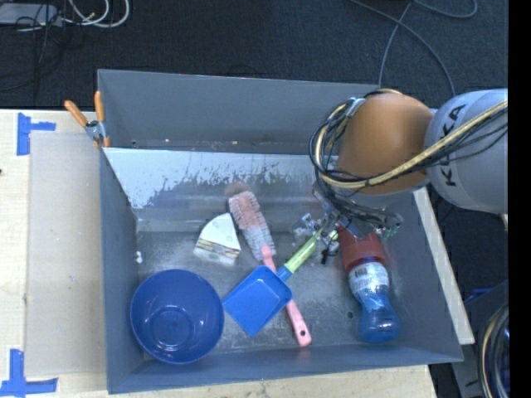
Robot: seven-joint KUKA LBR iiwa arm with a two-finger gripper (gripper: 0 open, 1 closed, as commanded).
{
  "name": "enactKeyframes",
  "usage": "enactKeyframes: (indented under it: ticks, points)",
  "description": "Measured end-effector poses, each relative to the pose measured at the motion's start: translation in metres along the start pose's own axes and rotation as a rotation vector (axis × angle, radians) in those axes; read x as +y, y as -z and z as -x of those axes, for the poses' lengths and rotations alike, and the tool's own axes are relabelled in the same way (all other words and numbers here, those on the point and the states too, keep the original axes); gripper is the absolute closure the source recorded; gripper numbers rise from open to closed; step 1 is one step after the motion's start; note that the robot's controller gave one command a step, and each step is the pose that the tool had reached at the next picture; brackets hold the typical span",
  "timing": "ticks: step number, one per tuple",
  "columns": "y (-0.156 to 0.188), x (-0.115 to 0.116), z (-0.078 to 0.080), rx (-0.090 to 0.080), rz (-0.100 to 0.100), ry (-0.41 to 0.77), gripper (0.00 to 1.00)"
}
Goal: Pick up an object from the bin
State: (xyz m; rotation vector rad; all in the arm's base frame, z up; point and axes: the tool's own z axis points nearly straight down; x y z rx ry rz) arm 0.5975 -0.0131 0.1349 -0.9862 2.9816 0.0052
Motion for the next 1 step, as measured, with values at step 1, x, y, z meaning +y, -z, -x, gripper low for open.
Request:
enactKeyframes:
  ticks: [1]
  points:
    - [0.0092,0.0000,0.0007,-0.001,-0.001,-0.002,1.00]
